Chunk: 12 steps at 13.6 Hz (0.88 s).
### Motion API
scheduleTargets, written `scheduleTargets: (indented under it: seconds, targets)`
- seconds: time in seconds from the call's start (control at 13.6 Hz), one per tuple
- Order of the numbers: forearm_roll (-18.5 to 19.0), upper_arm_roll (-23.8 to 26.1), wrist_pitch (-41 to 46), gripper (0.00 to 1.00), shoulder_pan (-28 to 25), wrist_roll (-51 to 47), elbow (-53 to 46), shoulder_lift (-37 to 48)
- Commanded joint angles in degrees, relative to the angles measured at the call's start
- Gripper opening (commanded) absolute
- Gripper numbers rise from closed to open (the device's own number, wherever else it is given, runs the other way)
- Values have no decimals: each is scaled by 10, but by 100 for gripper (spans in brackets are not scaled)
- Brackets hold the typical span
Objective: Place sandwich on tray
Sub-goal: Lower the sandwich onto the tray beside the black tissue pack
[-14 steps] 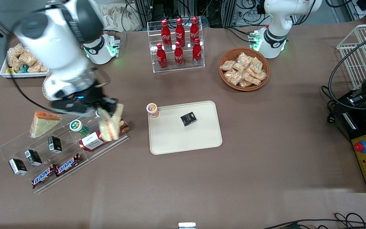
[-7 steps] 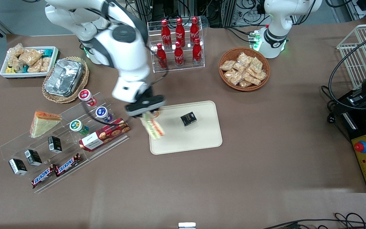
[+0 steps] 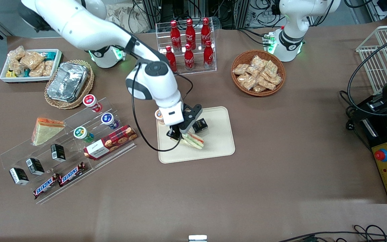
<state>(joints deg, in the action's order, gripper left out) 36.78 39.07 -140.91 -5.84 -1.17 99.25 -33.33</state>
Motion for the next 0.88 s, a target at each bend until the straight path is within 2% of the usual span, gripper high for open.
scheduleTargets:
  seconds: [0.0, 0.37, 0.81]
  targets:
    - [18, 6, -19, 0, 11, 93, -19, -40]
    - [15, -13, -62, 0, 10, 246, -24, -96]
    - [16, -15, -80, 0, 4, 342, -58, -138]
